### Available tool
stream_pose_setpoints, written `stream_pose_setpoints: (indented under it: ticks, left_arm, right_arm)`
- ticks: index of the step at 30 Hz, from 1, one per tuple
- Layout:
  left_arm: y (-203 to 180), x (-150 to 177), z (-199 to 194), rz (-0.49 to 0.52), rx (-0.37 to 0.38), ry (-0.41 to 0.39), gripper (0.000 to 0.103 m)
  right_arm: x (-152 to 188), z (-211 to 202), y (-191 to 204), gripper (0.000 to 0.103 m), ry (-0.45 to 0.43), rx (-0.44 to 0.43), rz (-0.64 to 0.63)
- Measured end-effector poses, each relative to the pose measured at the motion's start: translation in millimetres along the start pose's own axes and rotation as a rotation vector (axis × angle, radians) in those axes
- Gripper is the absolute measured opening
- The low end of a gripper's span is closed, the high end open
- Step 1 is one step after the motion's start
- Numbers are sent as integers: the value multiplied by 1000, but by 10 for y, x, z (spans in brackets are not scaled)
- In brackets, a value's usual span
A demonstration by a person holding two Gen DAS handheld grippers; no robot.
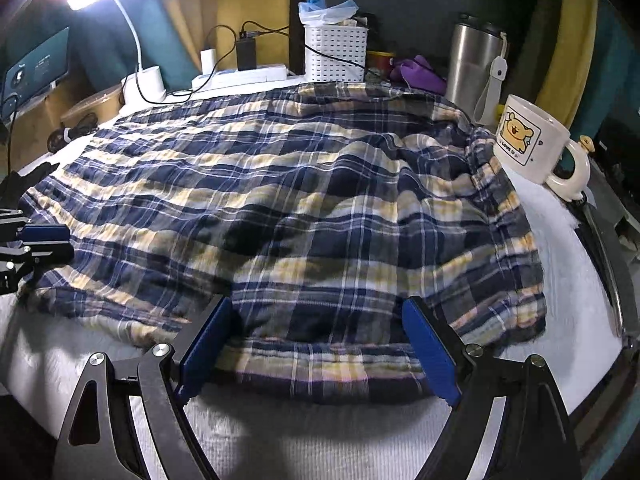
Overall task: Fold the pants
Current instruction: 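Smooth the folded plaid pants flat with both grippers open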
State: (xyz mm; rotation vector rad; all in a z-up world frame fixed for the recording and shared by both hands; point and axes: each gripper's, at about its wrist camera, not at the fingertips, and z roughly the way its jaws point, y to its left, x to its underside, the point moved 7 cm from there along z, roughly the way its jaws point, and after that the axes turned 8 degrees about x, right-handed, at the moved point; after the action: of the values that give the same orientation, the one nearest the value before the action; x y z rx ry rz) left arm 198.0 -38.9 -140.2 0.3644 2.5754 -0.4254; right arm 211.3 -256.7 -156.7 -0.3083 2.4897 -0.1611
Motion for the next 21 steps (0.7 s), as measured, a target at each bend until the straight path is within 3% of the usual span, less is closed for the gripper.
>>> stream_pose_setpoints:
  ticks: [9,14,21]
  left_arm:
    - [58,119,-113,19,5,16,28]
    - [301,-8,-279,1,-39,-22,28]
    - [602,-277,-267,-23,-83,-35,28]
  right_arm:
    - [85,-77,-8,87,-2,12,23]
    - [109,-154,-52,87,14,8,45]
    - [-101,-242,-187,87,-36,30,94]
